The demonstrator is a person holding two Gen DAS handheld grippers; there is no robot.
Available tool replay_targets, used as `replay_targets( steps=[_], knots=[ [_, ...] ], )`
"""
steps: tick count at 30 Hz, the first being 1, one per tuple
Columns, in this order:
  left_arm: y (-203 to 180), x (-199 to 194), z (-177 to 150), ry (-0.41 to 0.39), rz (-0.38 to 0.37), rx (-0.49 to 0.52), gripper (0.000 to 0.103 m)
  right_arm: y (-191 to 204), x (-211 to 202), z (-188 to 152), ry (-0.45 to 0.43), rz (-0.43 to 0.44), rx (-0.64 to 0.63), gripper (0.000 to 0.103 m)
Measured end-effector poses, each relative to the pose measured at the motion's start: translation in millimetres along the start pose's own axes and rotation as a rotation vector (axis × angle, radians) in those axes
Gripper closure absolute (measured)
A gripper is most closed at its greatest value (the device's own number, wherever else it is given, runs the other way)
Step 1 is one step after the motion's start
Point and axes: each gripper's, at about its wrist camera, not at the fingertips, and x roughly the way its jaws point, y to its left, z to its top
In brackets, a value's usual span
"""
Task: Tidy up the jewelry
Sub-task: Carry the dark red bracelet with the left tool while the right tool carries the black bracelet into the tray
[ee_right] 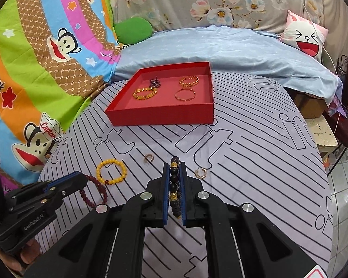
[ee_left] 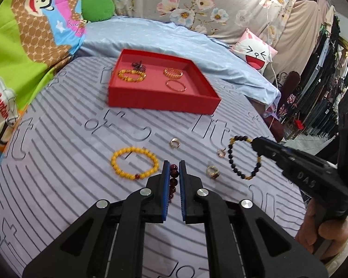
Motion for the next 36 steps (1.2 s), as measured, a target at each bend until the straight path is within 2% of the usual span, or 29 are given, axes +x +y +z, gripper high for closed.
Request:
replay_targets(
  steps=[7, 17, 23, 25, 29, 32, 36],
  knots=[
    [-12.4, 12.0, 40.3, -0.060, 0.005, 0.059, 0.095, -6.6, 9.4, 37.2, -0.051, -0.017, -0.014, 0.096],
    [-13.9, 41.8, 125.1, -0.154, -0.010, 0.096, 0.095, -7.3, 54.3, 106.9, -0.080, -0.009, -0.014, 0.096],
    [-0.3, 57.4, 166.6, -0.197, -0.072, 0.027, 0.095, -2.5, 84.0, 138.5, -0.090, 0.040, 0.020, 0.096],
    [11.1, 70.4, 172.2, -0.181, -0.094, -0.009, 0.095, -7.3, 101.0, 142.9, -0.064, 0.077, 0.067, 0.096],
    [44.1, 114.1, 167.1, -0.082, -0.123, -0.104, 0.095, -16.5, 136.9, 134.3, 0.017, 0.097, 0.120, 0.096],
    [65.3, 138.4, 150.4, -0.022, -0.071, -0.143, 0.095, -21.6, 151.9, 124.6, 0.051, 0.063, 0.114, 0.096],
    [77.0, 144.6, 139.2, -0.013, -0.001, -0.142, 0.095, -31.2, 163.8, 115.7, 0.079, 0.026, 0.120, 0.096]
  ],
)
